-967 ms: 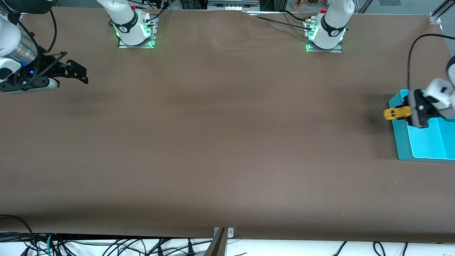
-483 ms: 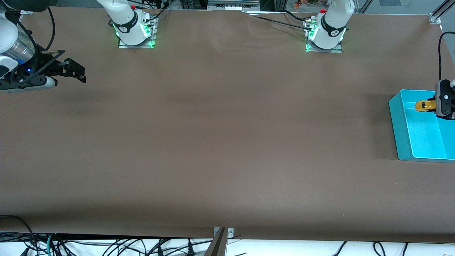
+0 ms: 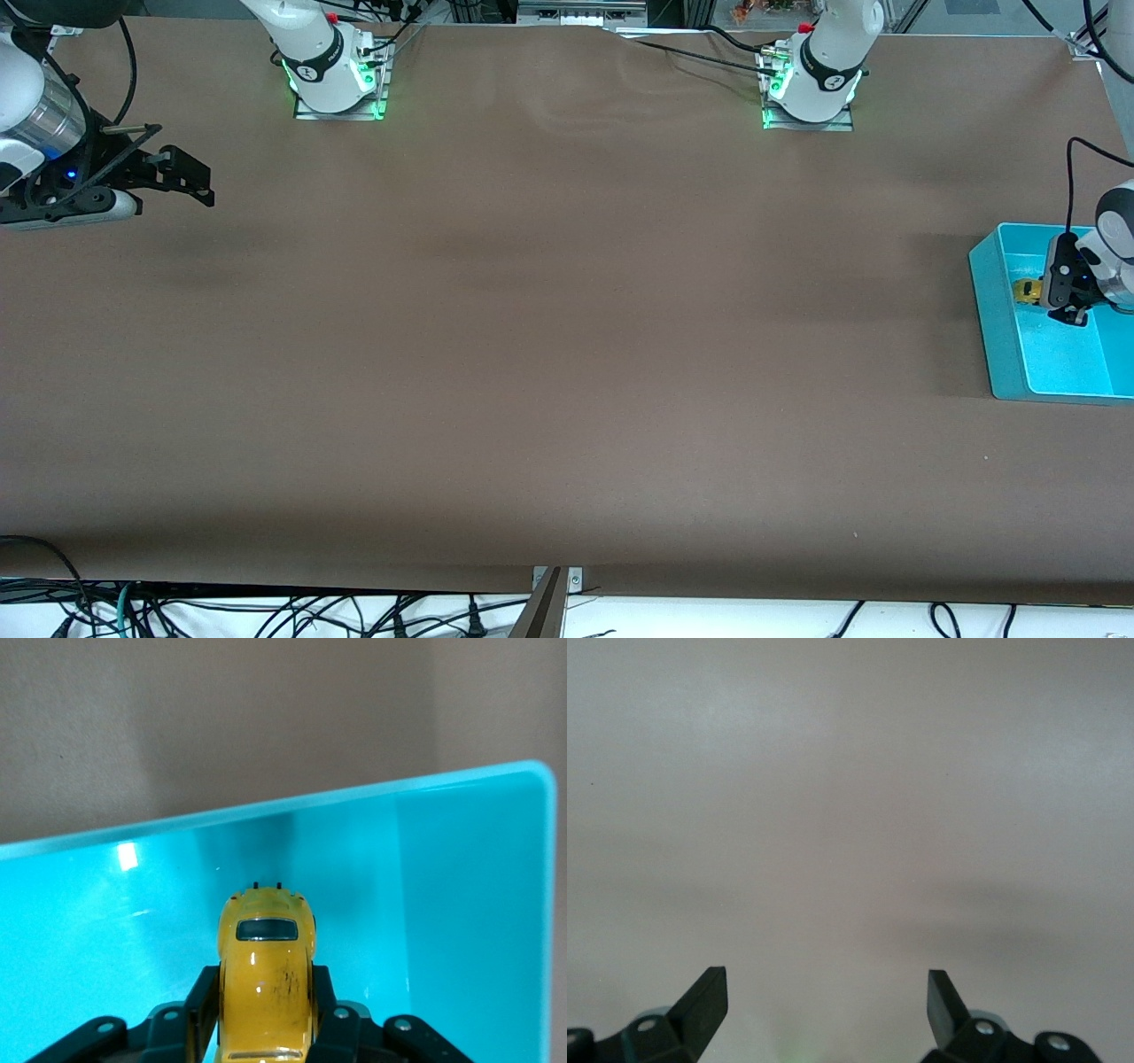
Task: Wind and store yellow beetle car
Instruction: 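Lower the car into the teal bin and open the left gripper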
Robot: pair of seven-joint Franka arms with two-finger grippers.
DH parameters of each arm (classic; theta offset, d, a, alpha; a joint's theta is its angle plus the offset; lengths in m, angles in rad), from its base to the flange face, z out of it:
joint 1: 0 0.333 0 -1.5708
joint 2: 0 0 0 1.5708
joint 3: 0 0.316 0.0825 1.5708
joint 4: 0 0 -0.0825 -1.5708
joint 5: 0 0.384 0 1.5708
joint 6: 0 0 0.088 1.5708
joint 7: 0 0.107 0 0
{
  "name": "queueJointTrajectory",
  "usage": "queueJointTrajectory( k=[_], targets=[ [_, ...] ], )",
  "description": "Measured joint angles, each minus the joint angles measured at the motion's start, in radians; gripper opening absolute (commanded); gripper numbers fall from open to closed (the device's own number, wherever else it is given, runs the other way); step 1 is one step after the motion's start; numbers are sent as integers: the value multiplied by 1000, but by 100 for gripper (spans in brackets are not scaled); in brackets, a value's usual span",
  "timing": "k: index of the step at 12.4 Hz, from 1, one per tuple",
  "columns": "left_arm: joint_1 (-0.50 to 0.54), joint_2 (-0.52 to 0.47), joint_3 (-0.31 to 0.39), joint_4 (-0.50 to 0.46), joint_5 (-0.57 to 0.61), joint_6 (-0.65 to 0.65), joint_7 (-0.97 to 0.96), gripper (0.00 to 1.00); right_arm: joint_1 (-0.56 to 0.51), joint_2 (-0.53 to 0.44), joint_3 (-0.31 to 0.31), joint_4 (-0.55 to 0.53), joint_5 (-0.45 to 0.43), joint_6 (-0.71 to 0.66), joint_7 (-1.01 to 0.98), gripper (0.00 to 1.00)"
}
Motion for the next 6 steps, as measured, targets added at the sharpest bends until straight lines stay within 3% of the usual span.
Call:
queueJointTrajectory(
  k=[4, 6],
  targets=[
    [14, 12, -2, 9, -39, 16, 9, 100, 0, 1, -4, 0, 0, 4, 0, 100],
    [12, -6, -6, 48, -90, -55, 9, 100, 0, 1, -4, 0, 0, 4, 0, 100]
  ],
)
